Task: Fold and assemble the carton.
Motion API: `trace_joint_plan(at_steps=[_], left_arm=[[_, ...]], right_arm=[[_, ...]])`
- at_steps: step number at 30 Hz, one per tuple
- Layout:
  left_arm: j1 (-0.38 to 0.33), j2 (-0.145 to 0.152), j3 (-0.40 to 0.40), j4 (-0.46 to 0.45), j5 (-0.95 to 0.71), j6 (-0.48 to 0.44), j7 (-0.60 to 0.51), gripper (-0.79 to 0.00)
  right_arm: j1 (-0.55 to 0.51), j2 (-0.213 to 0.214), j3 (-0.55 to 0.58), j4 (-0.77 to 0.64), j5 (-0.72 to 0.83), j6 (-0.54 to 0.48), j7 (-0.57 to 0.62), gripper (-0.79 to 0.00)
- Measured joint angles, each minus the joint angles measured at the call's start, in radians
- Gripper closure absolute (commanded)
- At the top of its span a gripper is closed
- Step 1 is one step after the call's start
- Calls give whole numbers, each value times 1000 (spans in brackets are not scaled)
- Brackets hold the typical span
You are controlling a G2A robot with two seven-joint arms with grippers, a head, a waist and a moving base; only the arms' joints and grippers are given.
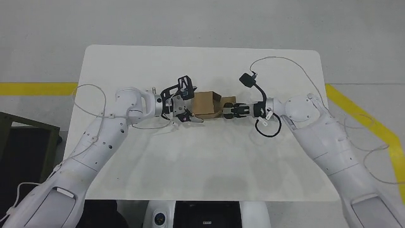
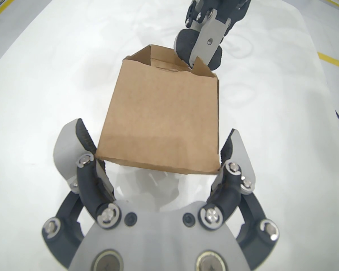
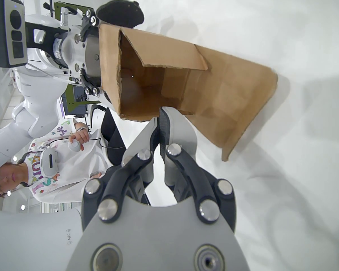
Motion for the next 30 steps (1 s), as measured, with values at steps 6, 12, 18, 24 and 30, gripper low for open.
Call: trace_joint_plan(at_steps=[6,12,18,24,30], left_arm=[[-7,-4,6,10,13,-9,7,-785],[-19,-10,13,23,18,-18,12,-785],[-28,-15,20,33,19,-24,16,-785],[-33,-19,24,41,22,-25,18,-785],[-33,-21,22,44,24,-24,15,-785]], right_arm=[[58,-31,-56,71,25,-38,-6,0],[103,-61,-103,134,46,-72,-8,0],[130,-86,-136,181,65,-100,-9,0],[143,-102,-145,230,97,-142,-6,0],[139,-89,-108,230,111,-165,36,0]])
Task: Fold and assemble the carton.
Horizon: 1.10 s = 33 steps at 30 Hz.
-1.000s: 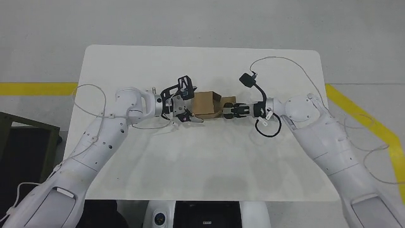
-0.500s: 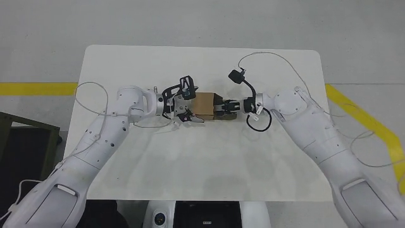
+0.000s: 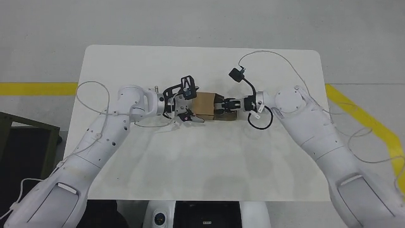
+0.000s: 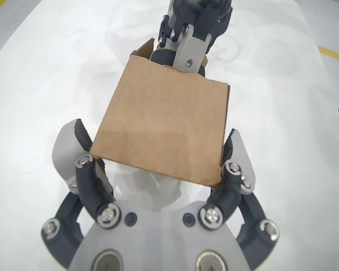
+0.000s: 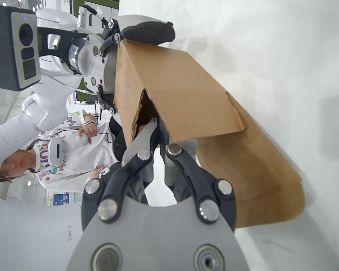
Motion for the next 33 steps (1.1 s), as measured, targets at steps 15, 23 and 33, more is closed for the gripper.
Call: trace_joint_plan(at_steps=[15,23,33], left_arm=[[7,1,-13,-8,11,-4,4,-785],[11,2,-21,-14,15,-7,3,-785],[14,1,-25,-18,17,-13,0,-785]], right_arm=[[-30,45,101,-43,-79,44,-9,0],[17,20,52,16,-74,34,24,0],[37,-15,-2,52,-25,15,56,0]])
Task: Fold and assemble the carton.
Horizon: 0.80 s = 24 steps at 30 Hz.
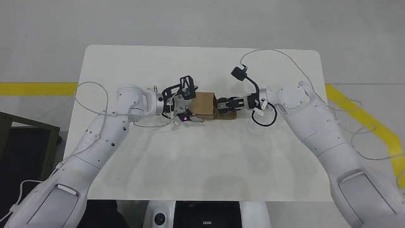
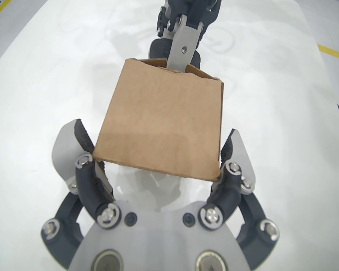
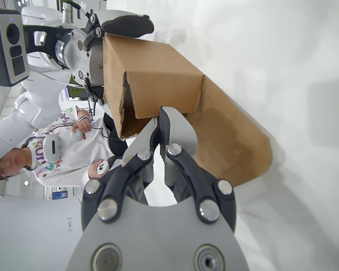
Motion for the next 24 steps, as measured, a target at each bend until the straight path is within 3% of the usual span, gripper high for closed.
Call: trace_joint_plan(at_steps=[14,24], left_arm=[[3,-2,-2,-10,8,2,-6,-785],[7,-3,-3,-14,3,2,-18,-785]], right_arm=[[28,-47,-54,61,40,-37,-7,0],[26,-50,-34,87,67,-67,-4,0]])
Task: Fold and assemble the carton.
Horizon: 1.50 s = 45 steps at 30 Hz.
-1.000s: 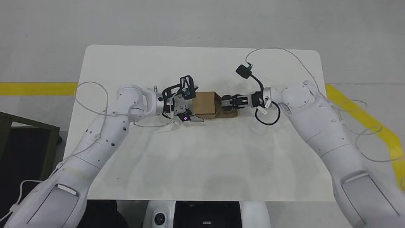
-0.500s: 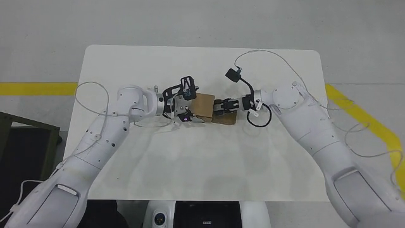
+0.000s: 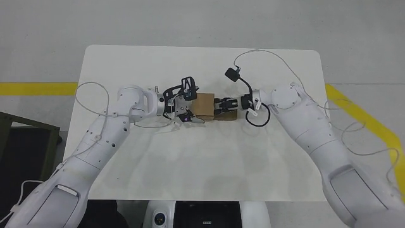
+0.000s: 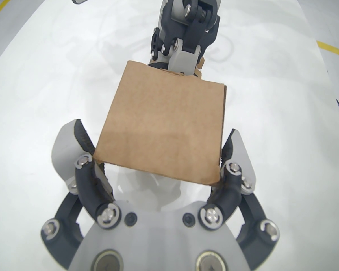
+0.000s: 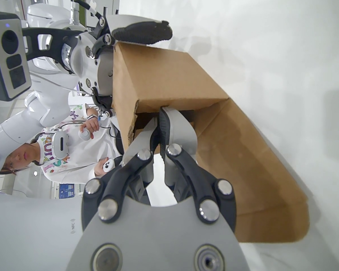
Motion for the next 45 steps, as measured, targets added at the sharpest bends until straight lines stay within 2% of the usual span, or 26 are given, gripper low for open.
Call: trace_joint_plan(at_steps=[7,14,18,27,35,45], left_arm=[[3,-1,-1,1,-7,2,-7,-785],[6,-1,-4,-3,-9,8,-12,-785],[9,-2,-6,-5,-10,12,-14,-785],[12,-2,-8,-13,-8,17,-18,-785],[12,-4,-7,-16,-1,19,-17,-785],[16,-3,-13,-25,6,18,-17,-785]], right_arm=[[-8,28,53,-22,-16,16,40,0],[-45,78,141,-98,-70,70,60,0],[-84,112,205,-163,-108,114,75,-114],[-217,178,341,-316,-174,213,83,-228],[-272,187,343,-364,-186,244,69,-274],[-254,175,291,-327,-186,245,54,-308]])
